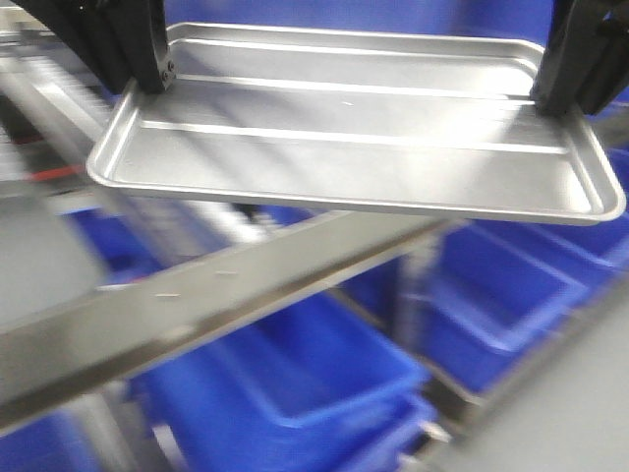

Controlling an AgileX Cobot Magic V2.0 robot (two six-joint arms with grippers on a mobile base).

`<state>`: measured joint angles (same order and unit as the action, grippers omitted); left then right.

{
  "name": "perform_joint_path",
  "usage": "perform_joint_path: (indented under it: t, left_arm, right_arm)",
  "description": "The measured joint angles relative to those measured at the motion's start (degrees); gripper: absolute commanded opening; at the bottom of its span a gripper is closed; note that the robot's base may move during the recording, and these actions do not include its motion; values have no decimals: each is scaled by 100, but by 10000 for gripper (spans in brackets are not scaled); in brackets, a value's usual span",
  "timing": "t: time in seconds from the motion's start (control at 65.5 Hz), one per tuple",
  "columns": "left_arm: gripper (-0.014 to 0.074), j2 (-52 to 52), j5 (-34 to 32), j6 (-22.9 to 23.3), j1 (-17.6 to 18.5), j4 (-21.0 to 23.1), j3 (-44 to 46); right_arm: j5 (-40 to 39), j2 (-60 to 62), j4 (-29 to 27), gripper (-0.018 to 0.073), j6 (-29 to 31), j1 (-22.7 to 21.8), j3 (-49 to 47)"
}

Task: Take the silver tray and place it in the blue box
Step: 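Hold the tray level with both grippers while the base drives to the bins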

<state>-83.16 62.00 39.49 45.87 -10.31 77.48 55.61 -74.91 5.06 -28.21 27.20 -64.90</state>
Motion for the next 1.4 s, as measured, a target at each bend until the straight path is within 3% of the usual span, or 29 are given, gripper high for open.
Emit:
perform_joint_path:
  t: [1.405]
  left_arm:
    - [-105,0,0,0,0,0,0]
  right_arm:
    - [12,0,0,69,-12,0,-4]
